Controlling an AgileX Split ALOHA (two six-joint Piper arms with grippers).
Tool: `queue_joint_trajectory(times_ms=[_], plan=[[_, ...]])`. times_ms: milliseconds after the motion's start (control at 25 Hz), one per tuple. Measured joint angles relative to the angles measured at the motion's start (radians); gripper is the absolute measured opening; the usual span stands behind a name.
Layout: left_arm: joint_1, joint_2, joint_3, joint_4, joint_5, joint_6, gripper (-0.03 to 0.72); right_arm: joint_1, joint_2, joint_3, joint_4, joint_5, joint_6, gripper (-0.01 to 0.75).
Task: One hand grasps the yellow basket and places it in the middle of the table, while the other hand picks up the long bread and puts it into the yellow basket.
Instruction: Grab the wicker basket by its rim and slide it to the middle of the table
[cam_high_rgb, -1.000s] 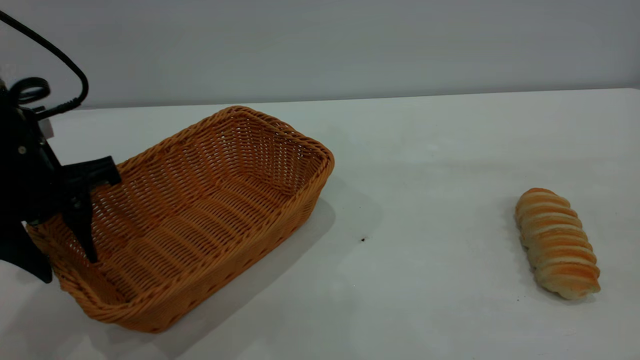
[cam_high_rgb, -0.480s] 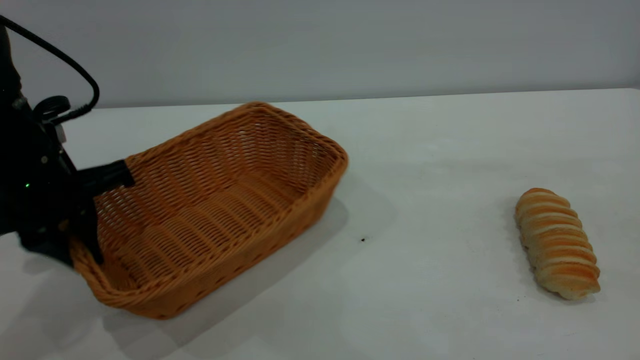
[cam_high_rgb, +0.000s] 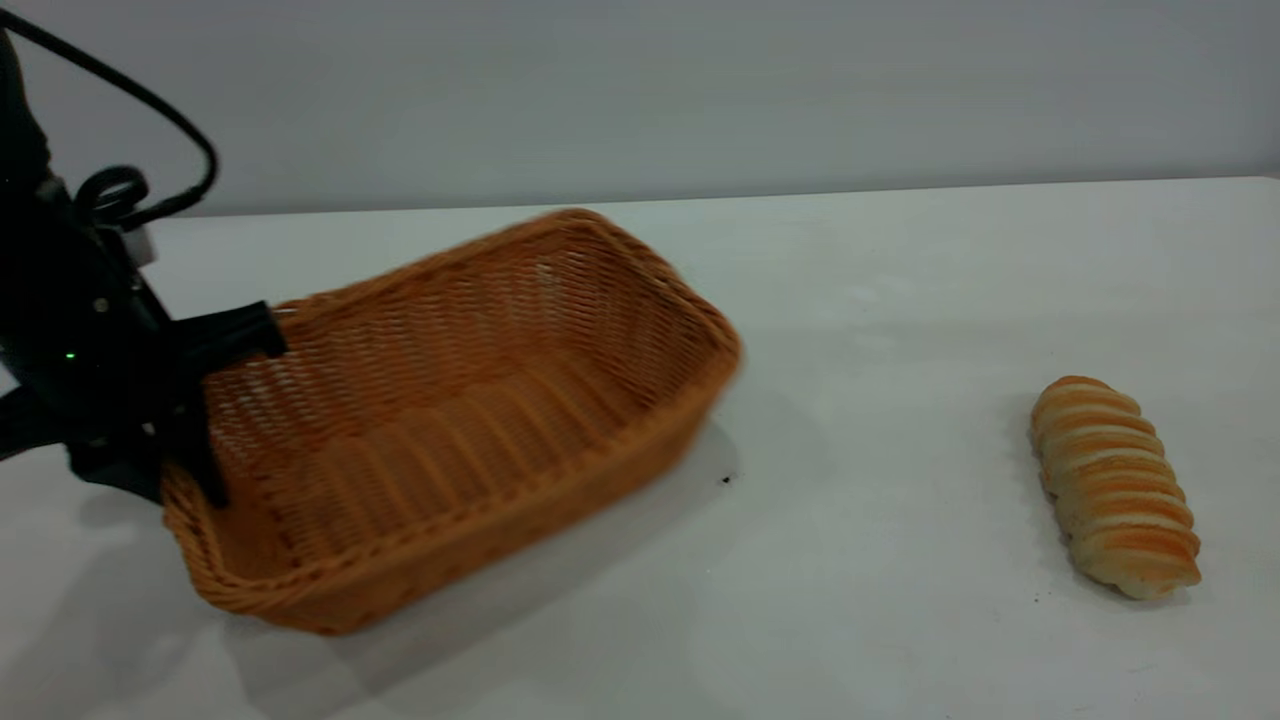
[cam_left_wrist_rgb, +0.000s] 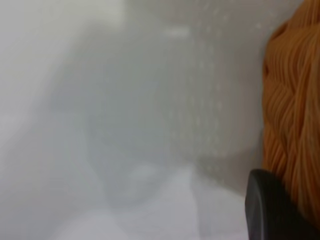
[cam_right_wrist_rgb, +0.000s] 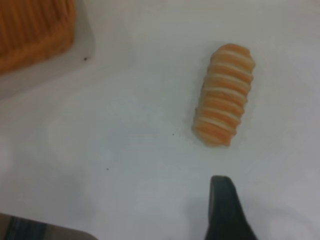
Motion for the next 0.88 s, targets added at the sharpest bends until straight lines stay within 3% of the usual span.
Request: queue_joint_trajectory(times_ms=[240, 400, 880], plan=[[-0.011, -0.006, 0.000, -0.346, 0.037, 0.529, 0.117, 0.000, 0.000, 0.000, 0.000, 0.000, 0.000, 0.502], [-0.011, -0.004, -0.017, -0.471, 0.055, 0.787, 0.114, 0.000, 0.000, 0.000, 0.000, 0.000, 0.000, 0.502], [-0.011, 0.042, -0.140, -0.508, 0.067, 0.887, 0.113, 0.000, 0.000, 0.000, -0.008, 0.004, -0.002, 0.502]])
